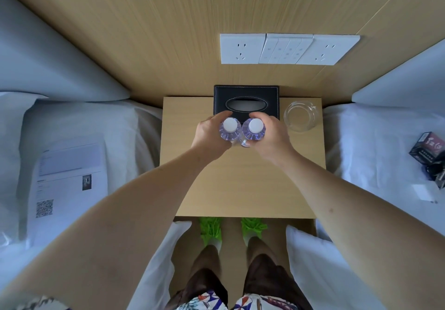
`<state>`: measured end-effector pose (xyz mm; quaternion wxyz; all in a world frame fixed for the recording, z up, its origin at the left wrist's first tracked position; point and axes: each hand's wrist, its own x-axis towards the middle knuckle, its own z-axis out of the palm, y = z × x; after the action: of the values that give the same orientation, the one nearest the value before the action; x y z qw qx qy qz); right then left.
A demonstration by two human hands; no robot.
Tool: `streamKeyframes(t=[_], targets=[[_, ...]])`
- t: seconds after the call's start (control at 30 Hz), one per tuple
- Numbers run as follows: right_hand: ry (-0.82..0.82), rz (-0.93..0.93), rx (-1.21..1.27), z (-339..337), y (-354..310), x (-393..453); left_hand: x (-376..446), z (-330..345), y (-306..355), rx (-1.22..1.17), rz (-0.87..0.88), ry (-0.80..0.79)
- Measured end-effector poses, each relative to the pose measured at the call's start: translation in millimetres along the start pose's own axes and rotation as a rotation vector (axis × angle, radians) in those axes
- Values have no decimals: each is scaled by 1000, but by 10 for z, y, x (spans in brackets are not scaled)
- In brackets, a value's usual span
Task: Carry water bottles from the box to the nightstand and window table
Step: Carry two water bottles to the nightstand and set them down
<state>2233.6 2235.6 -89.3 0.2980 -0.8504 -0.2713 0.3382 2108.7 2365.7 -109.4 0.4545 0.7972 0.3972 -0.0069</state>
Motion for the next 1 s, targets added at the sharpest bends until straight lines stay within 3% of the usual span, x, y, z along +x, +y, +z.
streamKeyframes(t=[0.13,0.4,0.63,0.87,1.0], targets=[[-54,6,-26,-62,-29,-58,-59,-107,6,-55,-16,-27],[-50,26,-21,-391,-265,-241,-131,-529,451,66,-42,18],[-35,-24,-44,-762,-643,-335,-267,-796,963,212,45,-21],[-147,-31,-201,-524,-358,-222,-217,-399,656,303,39,-153],[-139,-39,-120,-308,-168,-191,-198,-251,493,231,-26,-92]])
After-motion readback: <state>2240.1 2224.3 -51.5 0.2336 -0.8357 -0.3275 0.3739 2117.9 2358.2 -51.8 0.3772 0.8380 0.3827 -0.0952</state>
